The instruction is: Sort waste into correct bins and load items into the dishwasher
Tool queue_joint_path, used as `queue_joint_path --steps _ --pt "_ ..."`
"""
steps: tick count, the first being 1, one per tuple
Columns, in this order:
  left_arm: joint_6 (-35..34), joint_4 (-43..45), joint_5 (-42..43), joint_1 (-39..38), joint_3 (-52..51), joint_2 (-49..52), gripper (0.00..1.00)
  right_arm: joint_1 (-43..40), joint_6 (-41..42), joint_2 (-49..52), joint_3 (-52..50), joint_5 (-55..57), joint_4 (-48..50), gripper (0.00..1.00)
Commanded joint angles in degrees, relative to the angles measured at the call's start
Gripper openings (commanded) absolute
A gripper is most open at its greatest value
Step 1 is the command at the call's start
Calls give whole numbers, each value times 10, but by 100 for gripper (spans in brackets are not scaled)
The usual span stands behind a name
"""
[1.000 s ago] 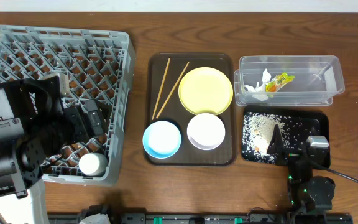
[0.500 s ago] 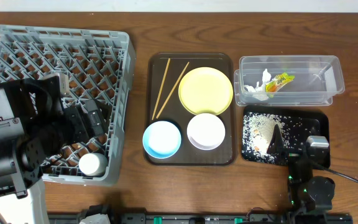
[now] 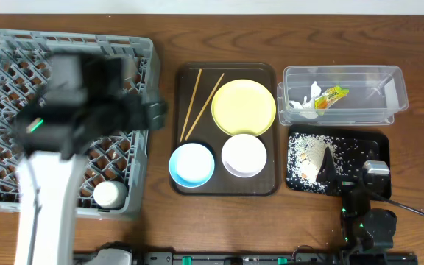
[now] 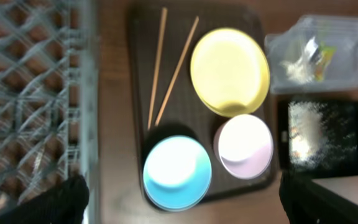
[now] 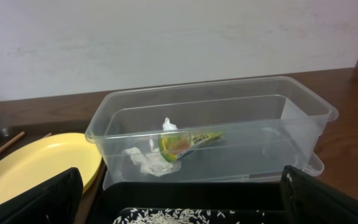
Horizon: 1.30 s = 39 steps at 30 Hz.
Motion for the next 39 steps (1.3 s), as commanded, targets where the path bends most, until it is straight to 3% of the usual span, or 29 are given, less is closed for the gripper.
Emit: queue_joint_path --steps 1,2,4,7,17,19,23,37,38,39 --pt "8 45 -73 -68 5 75 98 -3 -6 -3 -1 3 -2 99" --pt "15 68 -88 -77 5 93 100 -3 -6 -3 -1 4 -2 99" --pt "15 110 -134 -87 5 127 87 -3 -6 -3 -1 3 -2 99" --pt "15 161 -181 -91 5 188 86 -3 -6 -3 -1 3 -2 99" --pt "26 258 -184 -94 5 370 69 -3 -6 -3 -1 4 -2 99" --pt "26 269 -184 -93 5 400 62 -3 -6 -3 -1 4 -2 99" --pt "26 278 -182 -95 5 442 54 -3 -6 -3 -1 3 -2 99" --pt "26 298 -157 -125 -3 503 49 -3 -6 -3 -1 4 -2 99" --pt "26 300 -157 -125 -3 504 46 -3 -6 -3 -1 4 -2 99" --pt "26 300 -157 -125 -3 504 35 -3 -6 -3 -1 4 -2 99"
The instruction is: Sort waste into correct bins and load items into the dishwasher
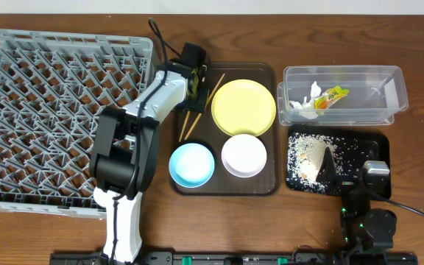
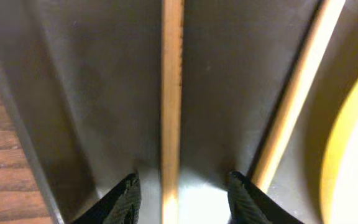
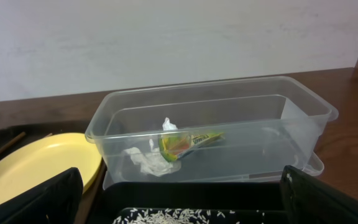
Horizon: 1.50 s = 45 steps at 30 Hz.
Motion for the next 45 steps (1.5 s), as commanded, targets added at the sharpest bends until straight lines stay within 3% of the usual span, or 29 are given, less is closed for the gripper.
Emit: queue_joint_path --steps 1,4,20,33,34,36,40,42,45 --pt "-1 -2 5 -1 -4 16 27 -3 -6 -3 -1 4 -2 99" --pt "1 -7 3 0 0 10 6 -3 -6 -3 -1 3 -2 99" --pt "36 -204 -115 77 33 -240 6 -3 -6 -3 -1 4 -2 99" --pt "76 -218 -91 152 -22 -221 6 -3 -6 -3 -1 4 -2 99" --pt "76 -216 -91 152 -24 -221 9 -3 -6 -3 -1 4 -2 99" --pt "76 -207 -91 152 -33 -220 27 -3 -6 -3 -1 3 -2 99" --pt "76 -199 -84 151 -32 -224 38 -3 -6 -3 -1 3 -2 99" --pt "71 -213 -28 151 -16 -240 44 -3 -6 -3 -1 3 -2 99" --pt "65 -205 108 144 -15 -260 46 -3 -6 -3 -1 3 -2 99"
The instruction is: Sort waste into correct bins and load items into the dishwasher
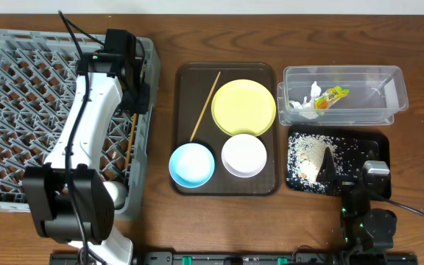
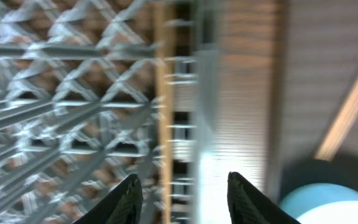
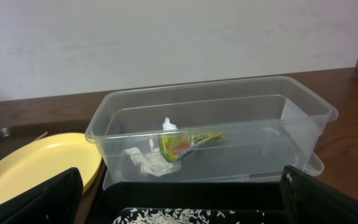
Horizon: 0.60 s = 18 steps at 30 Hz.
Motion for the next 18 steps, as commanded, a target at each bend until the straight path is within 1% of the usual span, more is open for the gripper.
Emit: queue_joint_path --steps 1,2,4,11,14,18 --pt "-6 8 173 -12 17 -35 46 -3 -6 -3 -1 4 -2 99" --pt "-6 13 201 -23 17 -35 46 -3 -6 -3 -1 4 -2 99" --pt "-6 25 207 -46 13 -31 46 -3 -6 -3 -1 4 -2 99" --pt "-6 107 95 -149 -27 14 46 -3 -6 -3 -1 4 -2 99" --pt "-6 114 86 -178 -29 48 46 -3 -6 -3 -1 4 -2 99" --pt "-13 125 82 -193 -29 94 44 -3 -6 -3 -1 4 -2 99"
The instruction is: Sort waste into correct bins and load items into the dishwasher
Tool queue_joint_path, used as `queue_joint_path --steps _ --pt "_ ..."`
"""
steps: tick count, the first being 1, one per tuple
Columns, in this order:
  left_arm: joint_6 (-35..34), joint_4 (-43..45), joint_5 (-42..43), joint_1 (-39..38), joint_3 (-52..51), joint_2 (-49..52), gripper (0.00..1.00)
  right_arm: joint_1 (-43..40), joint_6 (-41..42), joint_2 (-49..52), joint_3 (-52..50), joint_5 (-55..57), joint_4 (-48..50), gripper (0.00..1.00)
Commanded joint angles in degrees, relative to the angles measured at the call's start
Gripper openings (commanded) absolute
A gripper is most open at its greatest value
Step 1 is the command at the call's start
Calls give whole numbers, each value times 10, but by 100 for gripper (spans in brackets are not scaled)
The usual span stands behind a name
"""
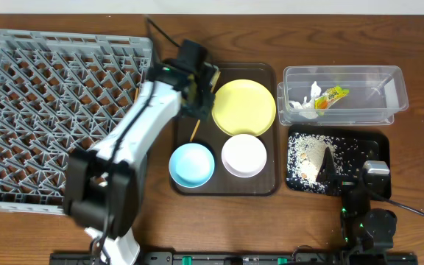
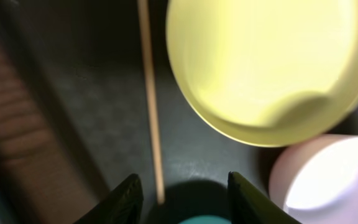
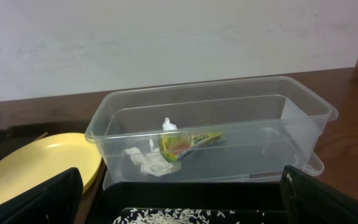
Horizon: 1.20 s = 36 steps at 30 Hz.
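My left gripper point(image 2: 185, 208) hangs open and holds nothing, low over the far left part of the brown tray point(image 1: 263, 190). One wooden chopstick point(image 2: 149, 106) lies on the tray just ahead of the fingers, beside the yellow plate point(image 1: 244, 107). The blue bowl point(image 1: 192, 164) and pale pink bowl point(image 1: 244, 155) sit at the tray's near end. The grey dish rack point(image 1: 43, 110) stands to the left. My right gripper point(image 3: 182, 208) is open and still, over the black bin point(image 1: 344, 143) of rice.
A clear bin point(image 1: 342, 96) at the far right holds a crumpled tissue point(image 3: 148, 158) and a green-yellow wrapper point(image 3: 188, 142). My left arm stretches across the rack's right side and hides part of it.
My left gripper was over the rack's right edge, where a chopstick lay in the rack. Now it is over the tray by the other chopstick, open. The right arm has not moved.
First my left arm was above the rack and both chopsticks lay on the tray. Then the gripper was down around the left chopstick. Later it was at the rack's right edge, one chopstick there and one on the tray. Now it is over the tray again.
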Motion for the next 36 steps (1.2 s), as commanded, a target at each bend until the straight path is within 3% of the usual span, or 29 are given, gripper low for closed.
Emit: queue_joint_path --steps 1,4,12,14,18,27,36 --pt "-17 5 -34 -2 -9 40 42 -3 -6 -3 -1 4 -2 99" --pt "-44 10 -76 -1 -9 69 42 -3 -6 -3 -1 3 -2 99" --pt "-43 60 -71 -9 -9 133 38 -3 -6 -3 -1 3 -2 99" --pt "-43 64 -71 -9 -9 138 31 -3 -6 -3 -1 3 -2 99" --pt "-43 61 -87 -7 -9 141 6 -3 -6 -3 -1 3 -2 99" --pt "-50 -46 -171 2 21 43 6 -3 -6 -3 -1 4 -2 99" --pt "-34 -140 -190 43 21 -101 6 -3 -6 -3 -1 3 -2 99"
